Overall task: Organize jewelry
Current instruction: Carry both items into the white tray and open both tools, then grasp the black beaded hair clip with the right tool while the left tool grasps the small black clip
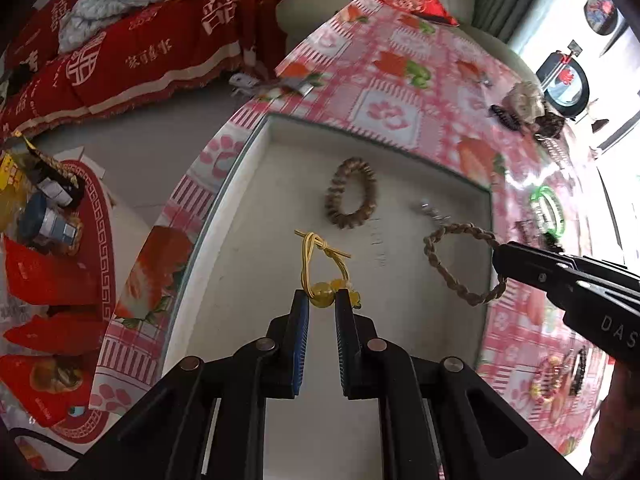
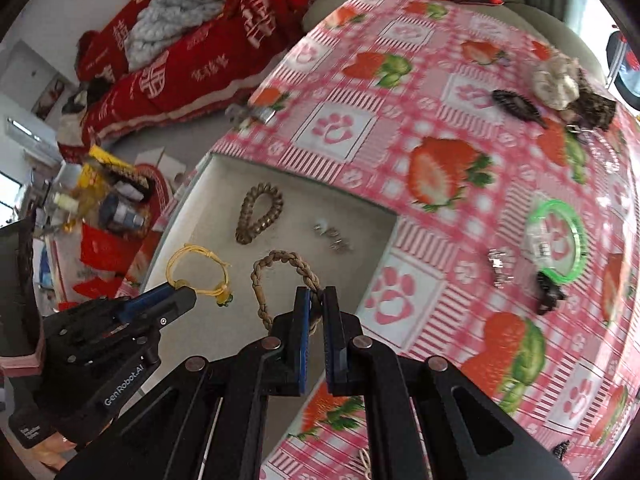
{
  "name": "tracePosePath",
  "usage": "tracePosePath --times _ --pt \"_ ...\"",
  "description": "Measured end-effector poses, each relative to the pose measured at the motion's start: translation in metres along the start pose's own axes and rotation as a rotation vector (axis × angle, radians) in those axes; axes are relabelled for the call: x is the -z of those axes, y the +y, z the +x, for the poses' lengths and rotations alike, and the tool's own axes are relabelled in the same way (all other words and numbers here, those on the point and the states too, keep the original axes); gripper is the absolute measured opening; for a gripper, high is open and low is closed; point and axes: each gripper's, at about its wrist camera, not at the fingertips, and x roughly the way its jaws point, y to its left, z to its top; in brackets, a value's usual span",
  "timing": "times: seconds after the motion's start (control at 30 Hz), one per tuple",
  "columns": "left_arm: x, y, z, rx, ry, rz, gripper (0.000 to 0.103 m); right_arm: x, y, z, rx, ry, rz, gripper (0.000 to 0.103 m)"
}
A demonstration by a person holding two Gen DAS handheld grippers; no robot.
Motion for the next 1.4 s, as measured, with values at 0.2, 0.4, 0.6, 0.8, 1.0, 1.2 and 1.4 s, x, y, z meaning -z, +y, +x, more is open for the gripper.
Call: tracePosePath --times 0.2,0.4,0.6,0.8,1.0,1.2,1.4 --pt "-0.006 0.006 0.018 -0.013 0.003 0.007 0.020 -0.003 0.004 0.032 0.025 0.058 -0.006 0.007" --pt "-0.016 0.003 0.031 -0.029 0.001 0.023 0.020 -0.010 -0.002 0.053 0.074 0.080 -0.001 0.007" --pt "-0.020 0.001 0.043 -0.075 0.017 0.046 0.020 -0.019 -0.010 0.063 0.088 0.094 0.030 0.007" --pt "-0.017 -0.001 0.044 -0.125 0.027 0.069 0.020 -0.020 -0.009 0.069 0.087 0.114 0.021 0.008" --pt "-0.017 -0.001 0.041 -0.117 0.030 0.064 0.020 -0.021 -0.006 0.069 0.064 0.111 0.023 0.019" --pt "-0.019 -0.005 0.037 -0.113 0.028 0.078 0.020 -0.022 -0.006 0.046 0.045 0.059 0.036 0.028" --pt "-0.019 -0.010 0.035 -0.115 0.041 0.085 0.020 -0.018 -0.017 0.009 0.038 -0.018 0.100 0.028"
